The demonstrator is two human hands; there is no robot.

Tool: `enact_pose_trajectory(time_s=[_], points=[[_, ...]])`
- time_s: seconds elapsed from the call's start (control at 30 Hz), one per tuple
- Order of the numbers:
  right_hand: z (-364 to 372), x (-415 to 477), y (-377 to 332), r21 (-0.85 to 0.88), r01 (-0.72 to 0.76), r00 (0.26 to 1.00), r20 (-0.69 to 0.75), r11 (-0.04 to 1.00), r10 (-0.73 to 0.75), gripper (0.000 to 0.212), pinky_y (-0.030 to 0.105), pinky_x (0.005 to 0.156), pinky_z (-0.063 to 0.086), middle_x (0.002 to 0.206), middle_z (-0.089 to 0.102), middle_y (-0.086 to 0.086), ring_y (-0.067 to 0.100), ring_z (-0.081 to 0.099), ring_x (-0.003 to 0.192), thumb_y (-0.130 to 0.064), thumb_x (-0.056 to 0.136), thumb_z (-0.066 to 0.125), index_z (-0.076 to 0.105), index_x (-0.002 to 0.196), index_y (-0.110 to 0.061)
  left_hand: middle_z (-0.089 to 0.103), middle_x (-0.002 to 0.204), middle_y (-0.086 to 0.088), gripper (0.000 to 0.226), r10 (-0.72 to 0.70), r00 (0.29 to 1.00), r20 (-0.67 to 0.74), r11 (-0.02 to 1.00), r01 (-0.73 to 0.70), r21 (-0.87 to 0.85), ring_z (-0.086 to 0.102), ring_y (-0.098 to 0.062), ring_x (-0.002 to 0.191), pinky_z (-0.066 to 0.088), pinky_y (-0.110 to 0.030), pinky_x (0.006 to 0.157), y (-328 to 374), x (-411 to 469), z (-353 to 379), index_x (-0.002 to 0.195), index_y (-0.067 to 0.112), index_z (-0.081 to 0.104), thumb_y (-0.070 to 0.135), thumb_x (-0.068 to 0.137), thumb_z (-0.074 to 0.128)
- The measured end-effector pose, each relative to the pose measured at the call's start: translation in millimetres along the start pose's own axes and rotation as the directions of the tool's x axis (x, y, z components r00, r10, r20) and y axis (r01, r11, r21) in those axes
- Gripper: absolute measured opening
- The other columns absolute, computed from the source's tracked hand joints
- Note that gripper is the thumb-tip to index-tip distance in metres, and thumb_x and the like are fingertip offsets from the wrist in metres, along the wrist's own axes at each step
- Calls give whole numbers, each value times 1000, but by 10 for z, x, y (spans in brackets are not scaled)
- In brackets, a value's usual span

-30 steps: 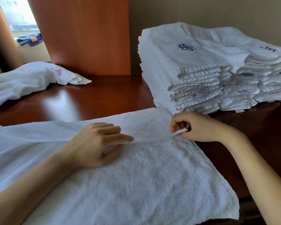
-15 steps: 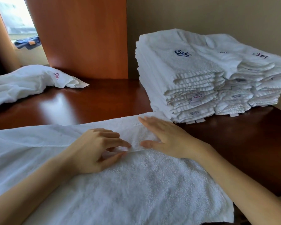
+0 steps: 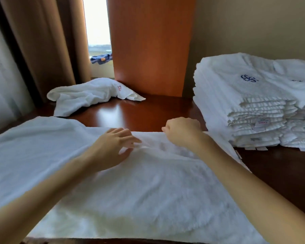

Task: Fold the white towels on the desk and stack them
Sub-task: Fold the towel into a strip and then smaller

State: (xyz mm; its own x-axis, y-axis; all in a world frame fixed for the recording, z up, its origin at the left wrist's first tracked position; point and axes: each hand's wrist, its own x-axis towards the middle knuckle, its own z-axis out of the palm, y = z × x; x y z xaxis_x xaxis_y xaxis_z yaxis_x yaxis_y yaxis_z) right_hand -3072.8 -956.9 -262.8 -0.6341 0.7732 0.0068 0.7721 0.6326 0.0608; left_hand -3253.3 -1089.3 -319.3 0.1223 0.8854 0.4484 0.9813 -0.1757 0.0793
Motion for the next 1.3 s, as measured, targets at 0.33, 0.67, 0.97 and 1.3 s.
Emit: enact_pose_trajectory(time_s=[0.33,0.67,0.97,1.3], points=[[520,328,-1497,314,355,896,-382,881,-225,39,32,88,36,120,60,-3,21,54,112,-48,97,44,60,124,-25,57,112,3,41,-571,787,-234,816,576,-57,54,-16,105,42,-25,76,-625,-578,-127,122,24,63,33,83,69],[676,443,-1432,217,478,803,-501,851,-324,33,35,80,41,109,64,-2,24,60,99,-28,85,66,67,118,-22,50,135,5,41,-587,810,-1,809,587,-40,57,-16,106,45,-24,84,-1220,-494,-353,123,21,64,8,85,56],[516,300,-1518,172,630,599,-728,758,-333,32,37,75,53,95,74,2,27,69,89,0,74,75,75,104,-10,62,81,-7,22,-445,840,-311,768,536,350,54,-24,73,36,-30,63,-1391,-804,-724,87,10,68,3,70,78],[533,51,-1558,70,717,620,-517,693,-589,42,38,88,50,119,67,-2,23,63,109,-13,74,68,69,115,-22,63,105,-4,38,-558,824,-98,776,560,292,60,-28,89,48,-34,72,-1371,-1562,-948,120,14,55,15,84,65]])
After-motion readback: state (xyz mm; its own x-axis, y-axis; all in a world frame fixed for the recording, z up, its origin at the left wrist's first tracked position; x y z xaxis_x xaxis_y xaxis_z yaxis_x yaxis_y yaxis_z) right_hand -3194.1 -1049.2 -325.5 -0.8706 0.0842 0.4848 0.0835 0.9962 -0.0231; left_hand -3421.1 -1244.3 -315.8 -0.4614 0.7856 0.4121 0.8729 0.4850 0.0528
